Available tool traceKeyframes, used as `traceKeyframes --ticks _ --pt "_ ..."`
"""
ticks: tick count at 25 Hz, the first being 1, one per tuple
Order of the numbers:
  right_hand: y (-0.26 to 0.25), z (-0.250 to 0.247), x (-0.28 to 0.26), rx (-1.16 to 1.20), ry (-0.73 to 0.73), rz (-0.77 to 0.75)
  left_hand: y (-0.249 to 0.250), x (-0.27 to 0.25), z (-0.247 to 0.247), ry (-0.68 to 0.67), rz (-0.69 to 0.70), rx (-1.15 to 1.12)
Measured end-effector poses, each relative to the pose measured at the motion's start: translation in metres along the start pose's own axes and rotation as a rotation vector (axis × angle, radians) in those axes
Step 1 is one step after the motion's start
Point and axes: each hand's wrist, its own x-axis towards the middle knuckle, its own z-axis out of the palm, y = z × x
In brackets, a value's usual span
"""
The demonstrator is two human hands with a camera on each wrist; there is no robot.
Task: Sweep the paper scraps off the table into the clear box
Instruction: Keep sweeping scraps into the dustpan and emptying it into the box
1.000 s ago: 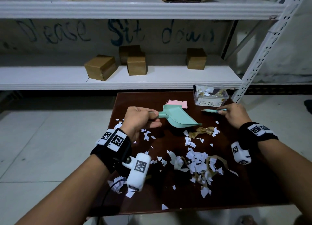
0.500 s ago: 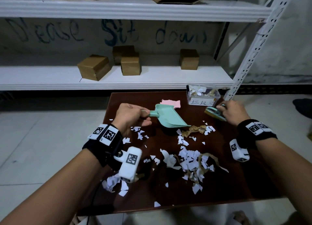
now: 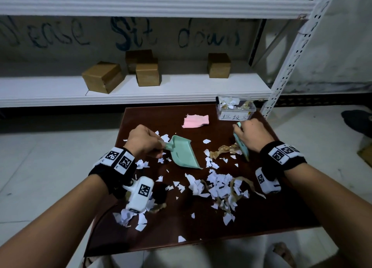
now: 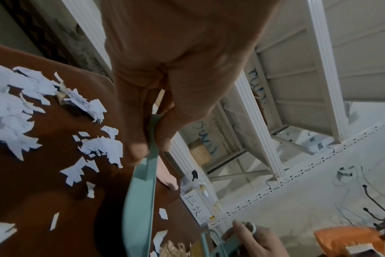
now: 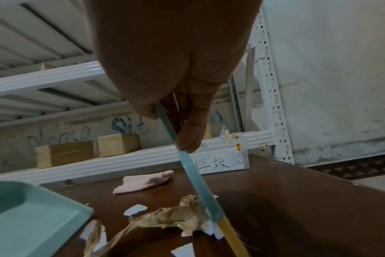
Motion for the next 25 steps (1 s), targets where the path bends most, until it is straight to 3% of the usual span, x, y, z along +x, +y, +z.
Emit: traceKeyframes --ticks 4,15,25 --pt "-0.023 0.004 -0.004 0.087 -0.009 0.0 -0.001 -0.003 0.016 -0.091 -0.038 0.012" --pt "-0.069 0.01 -0.01 0.207 -0.011 -0.069 -0.002 0.007 0.055 -0.172 -0.041 0.037" --pt "-0.043 -0.02 0.0 0.464 0.184 0.082 -0.02 0.018 0.063 -0.147 -0.067 -0.015"
